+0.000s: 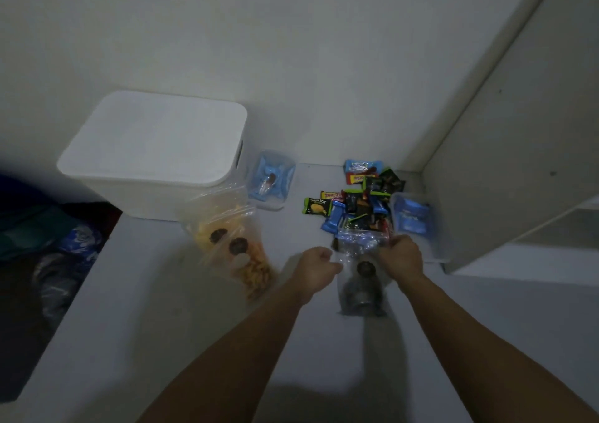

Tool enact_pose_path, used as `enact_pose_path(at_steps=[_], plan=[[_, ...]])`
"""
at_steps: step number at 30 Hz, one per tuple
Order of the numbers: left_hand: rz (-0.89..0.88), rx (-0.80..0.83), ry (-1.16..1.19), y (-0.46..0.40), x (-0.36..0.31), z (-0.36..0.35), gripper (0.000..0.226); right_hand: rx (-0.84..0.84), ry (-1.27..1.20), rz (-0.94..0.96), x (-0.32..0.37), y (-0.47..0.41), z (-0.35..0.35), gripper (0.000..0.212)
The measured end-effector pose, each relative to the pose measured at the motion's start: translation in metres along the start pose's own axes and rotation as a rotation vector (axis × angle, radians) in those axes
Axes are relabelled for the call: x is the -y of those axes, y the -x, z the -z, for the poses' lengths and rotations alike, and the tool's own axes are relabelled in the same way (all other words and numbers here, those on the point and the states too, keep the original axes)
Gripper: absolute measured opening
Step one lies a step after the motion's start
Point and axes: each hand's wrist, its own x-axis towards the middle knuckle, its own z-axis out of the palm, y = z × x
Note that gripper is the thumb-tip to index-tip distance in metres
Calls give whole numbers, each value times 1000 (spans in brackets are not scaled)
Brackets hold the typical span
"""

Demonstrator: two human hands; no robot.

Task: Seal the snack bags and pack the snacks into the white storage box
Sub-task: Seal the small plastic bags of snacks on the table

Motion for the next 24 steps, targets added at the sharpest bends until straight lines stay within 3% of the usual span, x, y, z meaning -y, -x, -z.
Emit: enact_pose_path(at_steps=[2,5,10,14,17,21,24], plan=[[26,86,-22,0,-6,-9,46,26,-19,-24,-7,-1,-2,43],[78,127,56,-2,-8,-19,14,69,-51,-61,-8,-1,-4,45],[141,62,134,-6,-4,-18,66,133,-133,-128,-11,0,-7,42],[153,49,215,-6,2,-12,44,269,-307,-238,-11,6,-11,16],[64,-60,245,-2,4,-8,4,283,-372,-193,-7,12,-9,18],[-132,-229,276,3,0,7,17,251,-421,-12,10,24,2,28],[-300,-296,247,14,-6,23,21,238,-457,164,22,28,8,10]])
